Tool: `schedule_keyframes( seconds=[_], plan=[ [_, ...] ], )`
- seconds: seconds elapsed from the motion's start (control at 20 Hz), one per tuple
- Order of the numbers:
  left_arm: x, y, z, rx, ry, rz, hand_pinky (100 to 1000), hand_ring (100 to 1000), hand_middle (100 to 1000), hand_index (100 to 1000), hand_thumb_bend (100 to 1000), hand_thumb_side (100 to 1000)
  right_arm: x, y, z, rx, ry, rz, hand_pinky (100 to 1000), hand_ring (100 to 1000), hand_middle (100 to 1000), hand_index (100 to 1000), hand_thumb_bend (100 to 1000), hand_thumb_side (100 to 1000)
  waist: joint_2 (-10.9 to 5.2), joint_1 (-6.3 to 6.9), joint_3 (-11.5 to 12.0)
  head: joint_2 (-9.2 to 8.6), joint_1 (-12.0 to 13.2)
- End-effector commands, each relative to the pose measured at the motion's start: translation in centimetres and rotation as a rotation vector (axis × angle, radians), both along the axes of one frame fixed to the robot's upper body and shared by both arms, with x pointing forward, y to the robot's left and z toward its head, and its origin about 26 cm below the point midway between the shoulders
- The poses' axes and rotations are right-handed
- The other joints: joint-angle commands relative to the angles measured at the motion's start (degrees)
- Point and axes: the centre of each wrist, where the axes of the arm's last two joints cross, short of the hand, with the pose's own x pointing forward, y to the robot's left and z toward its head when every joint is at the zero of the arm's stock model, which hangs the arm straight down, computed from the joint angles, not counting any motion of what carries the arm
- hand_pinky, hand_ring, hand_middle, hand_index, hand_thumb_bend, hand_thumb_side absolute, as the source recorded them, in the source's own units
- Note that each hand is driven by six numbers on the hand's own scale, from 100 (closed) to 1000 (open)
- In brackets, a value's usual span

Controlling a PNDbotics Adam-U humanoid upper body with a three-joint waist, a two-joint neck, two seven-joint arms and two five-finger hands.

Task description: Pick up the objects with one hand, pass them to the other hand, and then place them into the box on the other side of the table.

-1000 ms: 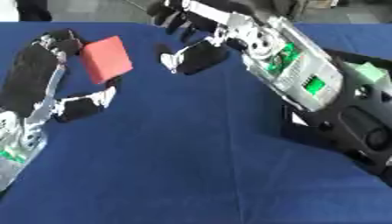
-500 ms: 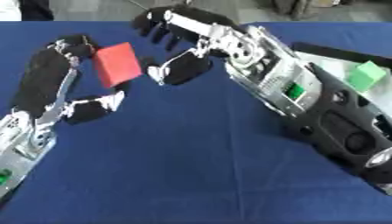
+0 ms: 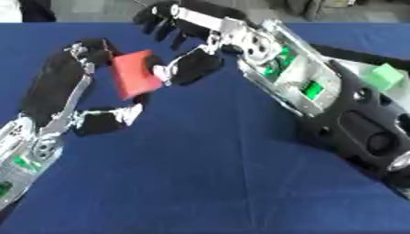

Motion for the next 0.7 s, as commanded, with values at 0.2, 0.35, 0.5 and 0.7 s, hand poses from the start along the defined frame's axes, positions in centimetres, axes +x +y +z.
schedule_keyframes(
  seconds=[0.2, 0.35, 0.5, 0.7],
  plan=[
    [-0.4, 0.0, 1.1, 0.001, -0.037, 0.026, 646, 541, 524, 552, 100, 300, 0.3, -0.1, 1.5, -0.083, -0.060, 0.042, 783, 838, 824, 903, 100, 100, -1.55, 0.31, -0.21, 0.04, 0.24],
    [-0.4, 0.0, 1.1, -0.010, -0.041, 0.037, 645, 539, 523, 553, 100, 300, 0.5, -0.3, 1.9, -0.121, -0.074, 0.057, 792, 843, 828, 904, 100, 100, -1.54, 0.30, -0.29, 0.08, 0.36],
    [-0.3, 0.0, 1.1, -0.016, -0.043, 0.047, 644, 539, 522, 553, 100, 299, 0.6, -0.4, 2.3, -0.140, -0.093, 0.064, 798, 845, 830, 906, 100, 100, -1.57, 0.30, -0.37, 0.20, 0.38],
    [-0.1, 0.3, 0.8, -0.014, -0.034, 0.071, 643, 537, 519, 553, 100, 306, 0.6, -0.8, 3.0, -0.149, -0.130, 0.061, 805, 847, 832, 907, 120, 100, -1.64, 0.30, -0.54, 0.16, 0.42]
  ],
)
